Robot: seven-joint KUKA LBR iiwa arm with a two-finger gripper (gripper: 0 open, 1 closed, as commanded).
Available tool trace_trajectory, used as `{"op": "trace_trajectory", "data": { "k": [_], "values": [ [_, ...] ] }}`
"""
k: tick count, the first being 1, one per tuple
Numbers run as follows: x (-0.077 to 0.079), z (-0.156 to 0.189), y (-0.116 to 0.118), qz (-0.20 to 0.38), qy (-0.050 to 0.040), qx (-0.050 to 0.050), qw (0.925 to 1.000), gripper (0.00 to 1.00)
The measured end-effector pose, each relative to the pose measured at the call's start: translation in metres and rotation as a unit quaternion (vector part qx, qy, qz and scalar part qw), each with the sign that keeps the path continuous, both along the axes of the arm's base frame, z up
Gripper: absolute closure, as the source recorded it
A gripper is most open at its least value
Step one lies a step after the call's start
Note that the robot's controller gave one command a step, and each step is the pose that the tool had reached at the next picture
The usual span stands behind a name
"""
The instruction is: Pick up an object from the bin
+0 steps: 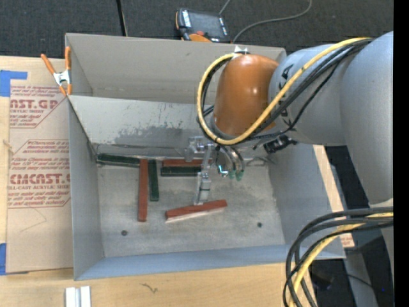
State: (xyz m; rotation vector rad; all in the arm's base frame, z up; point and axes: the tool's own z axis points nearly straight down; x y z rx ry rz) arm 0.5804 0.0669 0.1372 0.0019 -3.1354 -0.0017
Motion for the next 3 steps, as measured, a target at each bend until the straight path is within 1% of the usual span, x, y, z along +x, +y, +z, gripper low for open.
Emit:
{"op": "trace_trajectory", "data": {
  "k": [1,2,3],
  "values": [
    [-0.042,-0.072,-0.013,0.034,0.0013,-0.001,0.9994,0.0],
    [-0.038,-0.067,-0.012,0.033,-0.0032,0.0,0.9994,1.0],
    [-0.026,0.068,-0.021,0.034,-0.0083,-0.001,0.9994,1.0]
  ]
}}
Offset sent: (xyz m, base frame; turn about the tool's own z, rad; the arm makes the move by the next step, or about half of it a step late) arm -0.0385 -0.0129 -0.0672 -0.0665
